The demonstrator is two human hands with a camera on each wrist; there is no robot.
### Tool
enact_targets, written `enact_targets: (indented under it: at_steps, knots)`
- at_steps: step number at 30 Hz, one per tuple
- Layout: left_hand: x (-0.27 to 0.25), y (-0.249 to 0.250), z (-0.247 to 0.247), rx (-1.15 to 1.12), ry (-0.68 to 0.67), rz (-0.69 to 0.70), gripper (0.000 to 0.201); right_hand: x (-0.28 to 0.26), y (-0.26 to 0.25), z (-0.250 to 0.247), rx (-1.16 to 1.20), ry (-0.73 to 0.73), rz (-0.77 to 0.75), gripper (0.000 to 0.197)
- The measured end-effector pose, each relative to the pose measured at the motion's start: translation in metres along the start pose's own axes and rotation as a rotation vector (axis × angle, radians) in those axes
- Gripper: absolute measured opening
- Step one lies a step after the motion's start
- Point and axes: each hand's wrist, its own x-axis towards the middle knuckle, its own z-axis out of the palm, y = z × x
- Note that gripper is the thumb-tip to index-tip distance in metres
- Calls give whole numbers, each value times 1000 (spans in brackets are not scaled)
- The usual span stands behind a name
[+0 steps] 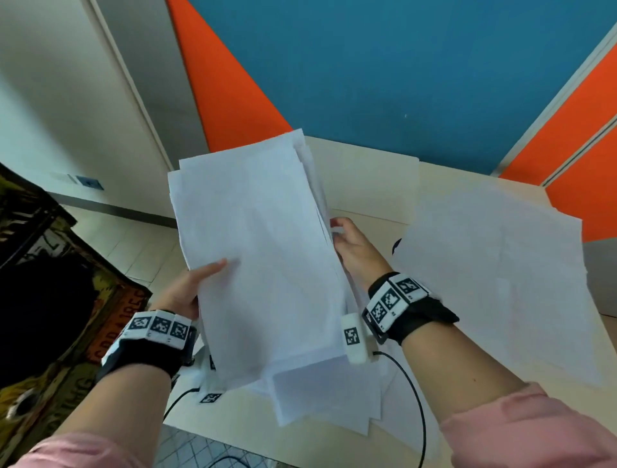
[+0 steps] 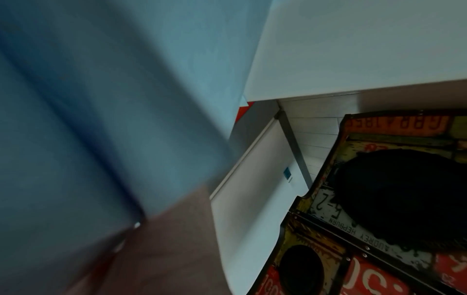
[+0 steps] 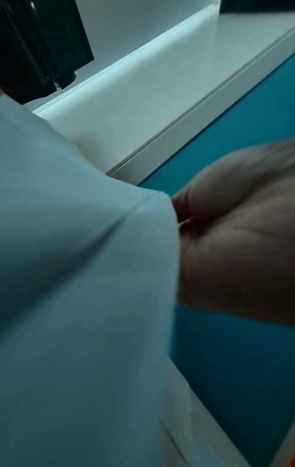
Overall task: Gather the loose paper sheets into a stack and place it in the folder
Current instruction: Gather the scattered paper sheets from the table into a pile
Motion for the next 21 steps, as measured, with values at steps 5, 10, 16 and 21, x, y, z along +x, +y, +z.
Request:
enact_targets:
  at_steps: [5,10,16,21]
  knots:
    - [2,3,-16,19,172,16,34,9,-17,18,-127,146,-156,19]
    - [2,0,-51,-15,371,120,29,23,15,0,-234,217,168,28]
    - [4,-10,-86,-59,427,148,33,9,83,22,-772,85,583,99]
    - [10,-18,-102,-81,463,109,39,20,90,62,-647,162,548,93]
